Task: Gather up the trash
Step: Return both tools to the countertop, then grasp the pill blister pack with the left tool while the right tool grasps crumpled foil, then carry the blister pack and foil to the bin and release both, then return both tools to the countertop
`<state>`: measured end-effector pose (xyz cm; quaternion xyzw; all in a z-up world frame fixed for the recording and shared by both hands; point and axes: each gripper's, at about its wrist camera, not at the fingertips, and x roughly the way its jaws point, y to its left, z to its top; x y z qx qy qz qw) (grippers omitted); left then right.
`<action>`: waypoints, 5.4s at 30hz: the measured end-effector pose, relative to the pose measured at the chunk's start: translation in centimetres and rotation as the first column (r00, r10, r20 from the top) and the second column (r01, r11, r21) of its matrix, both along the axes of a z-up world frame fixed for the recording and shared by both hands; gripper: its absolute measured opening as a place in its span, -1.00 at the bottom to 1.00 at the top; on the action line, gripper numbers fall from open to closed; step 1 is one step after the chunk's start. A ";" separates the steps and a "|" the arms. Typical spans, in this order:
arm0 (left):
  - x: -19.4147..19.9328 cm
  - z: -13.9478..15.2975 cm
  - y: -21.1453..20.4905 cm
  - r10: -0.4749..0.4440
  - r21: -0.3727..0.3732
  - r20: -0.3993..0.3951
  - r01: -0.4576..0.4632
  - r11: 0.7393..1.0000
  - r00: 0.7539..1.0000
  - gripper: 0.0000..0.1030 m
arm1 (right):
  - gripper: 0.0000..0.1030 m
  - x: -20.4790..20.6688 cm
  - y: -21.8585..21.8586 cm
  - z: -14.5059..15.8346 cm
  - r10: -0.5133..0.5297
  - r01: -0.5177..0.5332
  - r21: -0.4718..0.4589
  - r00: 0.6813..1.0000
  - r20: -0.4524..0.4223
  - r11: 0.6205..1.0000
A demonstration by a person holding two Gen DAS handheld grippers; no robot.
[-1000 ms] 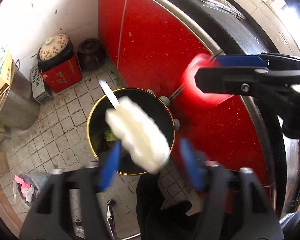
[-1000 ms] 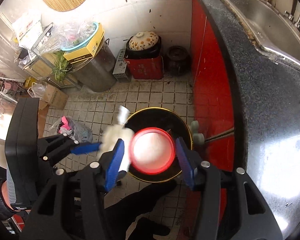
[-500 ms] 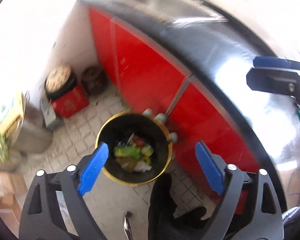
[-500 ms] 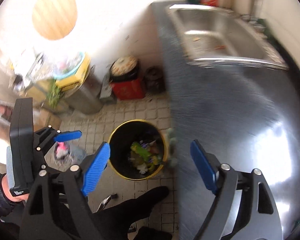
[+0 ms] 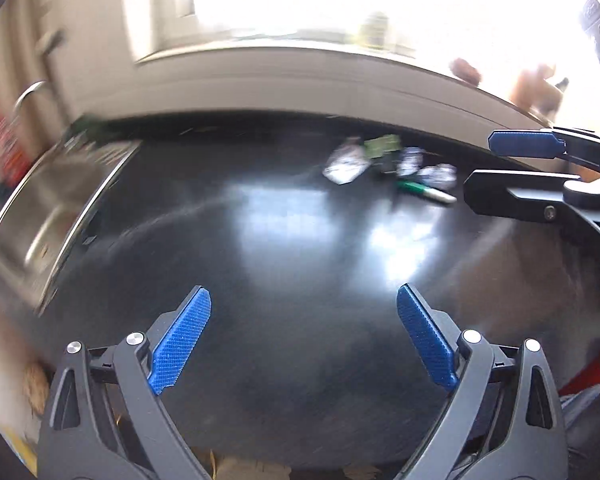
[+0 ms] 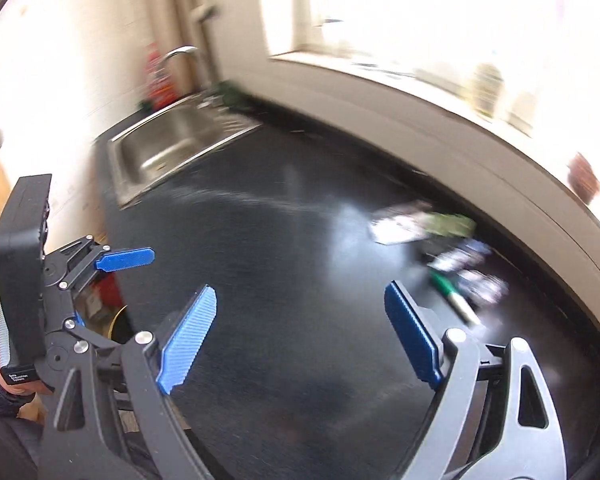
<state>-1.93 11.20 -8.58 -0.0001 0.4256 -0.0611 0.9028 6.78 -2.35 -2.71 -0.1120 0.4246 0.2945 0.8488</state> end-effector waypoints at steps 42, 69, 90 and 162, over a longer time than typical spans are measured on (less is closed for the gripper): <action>29.3 -12.5 -6.8 -0.236 0.063 -0.211 0.254 0.965 0.948 0.69 | 0.35 21.7 -15.1 -16.2 -0.389 0.367 -0.129 0.879 -0.275 0.921; 18.1 -3.8 -8.9 -0.186 0.056 -0.113 0.193 0.980 0.976 -0.93 | -0.43 13.2 -16.1 -8.2 -0.373 0.368 -0.067 0.920 -0.122 0.928; 3.9 -1.3 -8.8 -0.125 0.058 -0.087 0.130 0.990 0.988 -0.93 | -0.43 -0.1 -16.8 -5.7 -0.340 0.339 -0.029 0.935 -0.104 0.940; -17.0 -7.1 20.8 0.639 0.047 -0.153 -0.640 0.767 0.754 0.81 | 0.76 -9.0 27.6 -6.5 0.558 -0.563 0.041 0.803 -0.208 0.825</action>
